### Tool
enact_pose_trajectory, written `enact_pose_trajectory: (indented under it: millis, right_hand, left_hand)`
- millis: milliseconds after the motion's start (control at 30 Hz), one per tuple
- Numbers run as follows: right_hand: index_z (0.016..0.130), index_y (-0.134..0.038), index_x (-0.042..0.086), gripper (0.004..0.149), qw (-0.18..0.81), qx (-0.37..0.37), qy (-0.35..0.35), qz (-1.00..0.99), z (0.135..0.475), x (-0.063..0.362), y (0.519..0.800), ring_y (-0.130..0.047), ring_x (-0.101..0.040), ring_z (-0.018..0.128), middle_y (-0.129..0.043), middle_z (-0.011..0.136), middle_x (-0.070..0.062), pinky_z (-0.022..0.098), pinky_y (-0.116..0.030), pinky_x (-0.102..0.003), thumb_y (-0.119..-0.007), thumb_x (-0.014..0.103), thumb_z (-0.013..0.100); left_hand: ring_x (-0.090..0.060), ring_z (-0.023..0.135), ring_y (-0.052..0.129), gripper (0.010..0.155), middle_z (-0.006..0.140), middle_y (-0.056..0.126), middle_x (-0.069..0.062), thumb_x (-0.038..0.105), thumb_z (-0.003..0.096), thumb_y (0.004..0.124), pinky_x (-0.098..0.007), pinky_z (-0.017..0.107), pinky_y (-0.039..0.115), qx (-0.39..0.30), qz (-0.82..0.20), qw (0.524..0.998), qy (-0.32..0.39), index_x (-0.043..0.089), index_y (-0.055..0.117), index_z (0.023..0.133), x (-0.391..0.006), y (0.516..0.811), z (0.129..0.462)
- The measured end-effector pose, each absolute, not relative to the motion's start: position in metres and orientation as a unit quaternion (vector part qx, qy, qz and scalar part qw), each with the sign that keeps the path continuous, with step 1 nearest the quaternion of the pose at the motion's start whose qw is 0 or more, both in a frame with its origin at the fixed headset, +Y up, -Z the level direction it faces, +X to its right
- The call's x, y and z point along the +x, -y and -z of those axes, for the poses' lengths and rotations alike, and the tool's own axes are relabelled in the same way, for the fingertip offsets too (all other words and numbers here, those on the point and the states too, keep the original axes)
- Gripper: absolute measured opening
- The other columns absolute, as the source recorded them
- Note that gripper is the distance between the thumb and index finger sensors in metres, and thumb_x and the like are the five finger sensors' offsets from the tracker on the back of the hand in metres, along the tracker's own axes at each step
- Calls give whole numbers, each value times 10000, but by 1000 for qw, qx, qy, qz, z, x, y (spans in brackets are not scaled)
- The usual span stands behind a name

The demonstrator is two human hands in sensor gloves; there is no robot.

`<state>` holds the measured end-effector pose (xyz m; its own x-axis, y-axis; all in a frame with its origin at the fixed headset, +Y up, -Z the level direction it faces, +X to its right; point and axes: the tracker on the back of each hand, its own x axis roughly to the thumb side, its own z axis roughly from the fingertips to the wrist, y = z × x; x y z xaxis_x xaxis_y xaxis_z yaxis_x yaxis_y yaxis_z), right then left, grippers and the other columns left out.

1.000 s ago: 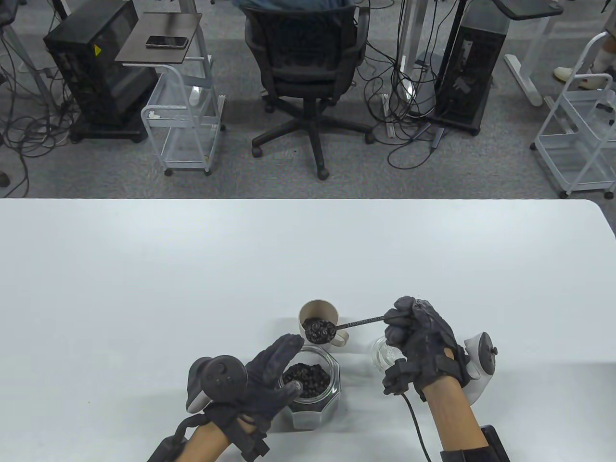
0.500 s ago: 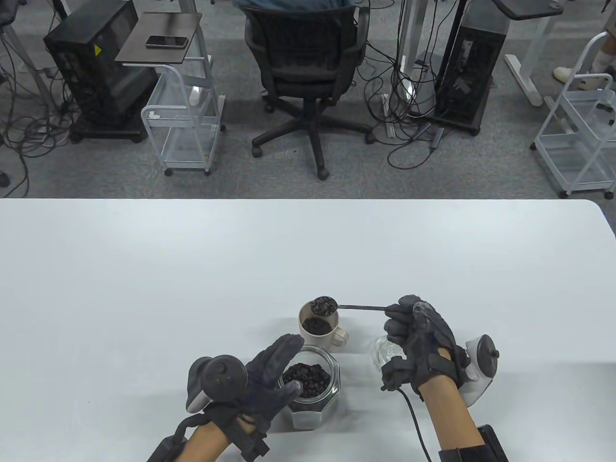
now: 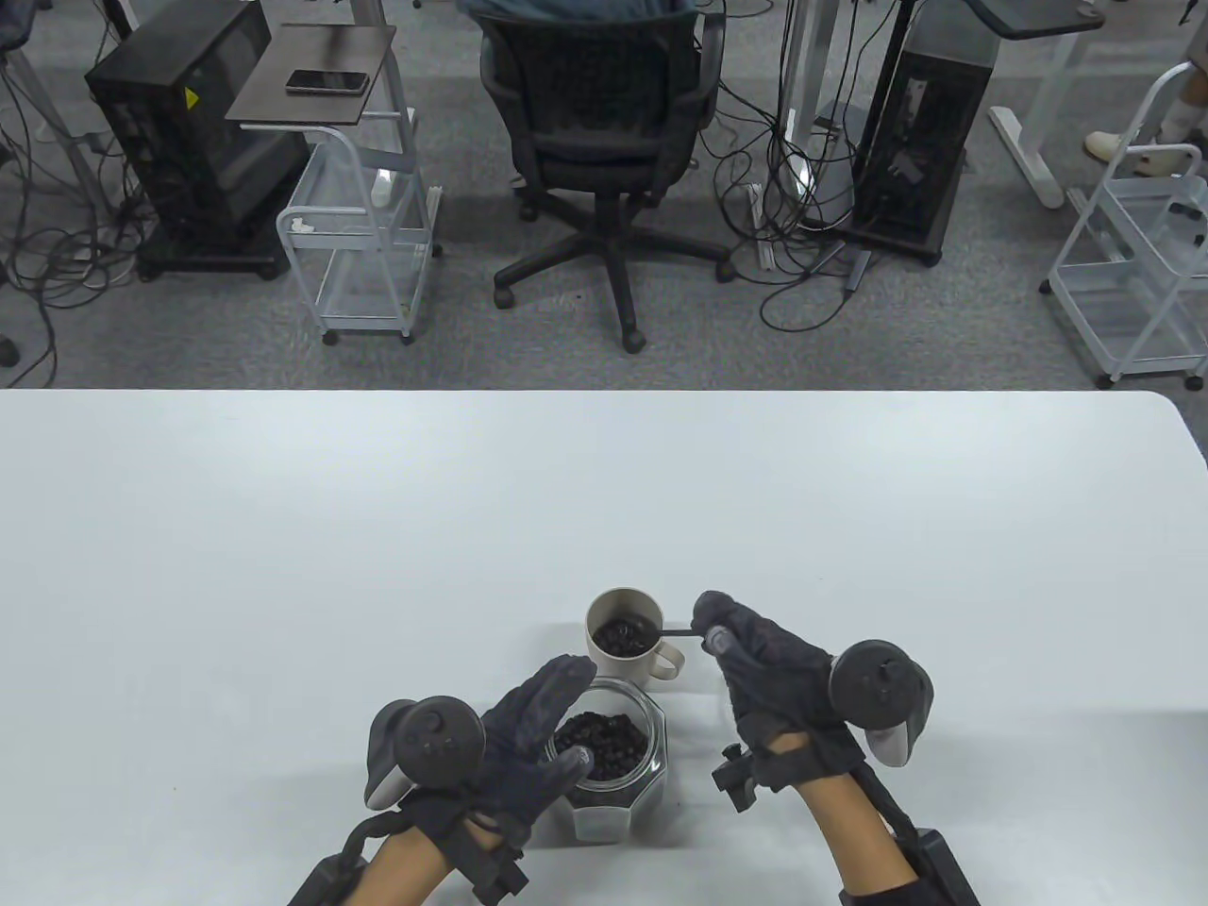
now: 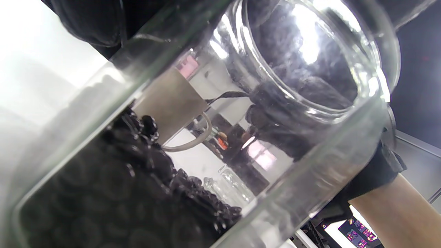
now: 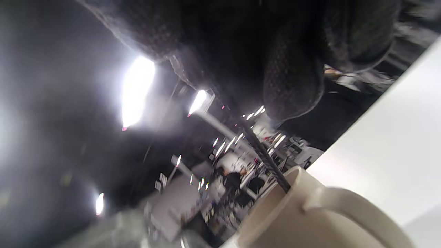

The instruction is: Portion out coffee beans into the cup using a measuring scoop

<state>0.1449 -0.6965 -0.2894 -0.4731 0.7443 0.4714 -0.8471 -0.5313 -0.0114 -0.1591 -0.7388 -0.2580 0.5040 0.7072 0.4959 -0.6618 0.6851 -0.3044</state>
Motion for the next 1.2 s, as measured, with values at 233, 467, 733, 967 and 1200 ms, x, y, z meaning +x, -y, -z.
enact_pose_trajectory:
  millis: [233, 467, 733, 967, 1200]
  right_hand:
    - [921, -788, 151, 437, 410, 256, 119, -867, 282, 127, 692, -912, -541, 689, -836, 860, -247, 501, -703, -641, -767, 314, 516]
    - [920, -791, 149, 439, 430, 244, 126, -860, 284, 133, 693, -915, -537, 685, -839, 856, -245, 497, -705, -638, -768, 317, 515]
    - [907, -798, 129, 441, 545, 174, 146, -807, 287, 152, 693, -932, -533, 651, -854, 829, -254, 475, -723, -628, -767, 325, 514]
    - [904, -794, 123, 441, 674, 50, 144, -723, 292, 177, 707, -951, -517, 605, -869, 795, -257, 452, -740, -611, -762, 332, 516]
    - [913, -772, 119, 444, 777, -64, 110, -617, 294, 197, 729, -957, -496, 596, -864, 790, -249, 451, -750, -592, -743, 343, 531]
  left_hand:
    - [-521, 998, 687, 877, 1179, 470, -160, 755, 428, 579, -681, 660, 587, -37, -395, 866, 303, 268, 374, 1127, -159, 739, 258]
    - [-520, 997, 689, 876, 1179, 470, -159, 755, 427, 580, -679, 660, 588, -37, -395, 866, 303, 270, 374, 1127, -159, 739, 258]
    - [-522, 997, 688, 875, 1178, 471, -160, 755, 428, 579, -680, 660, 588, -38, -395, 867, 303, 270, 374, 1127, -159, 739, 258]
    - [-521, 997, 688, 876, 1179, 470, -161, 755, 428, 579, -680, 660, 588, -38, -395, 867, 303, 269, 373, 1127, -159, 739, 258]
    - [-520, 997, 689, 875, 1178, 471, -159, 756, 428, 579, -679, 661, 589, -38, -395, 867, 303, 271, 372, 1127, -159, 739, 258]
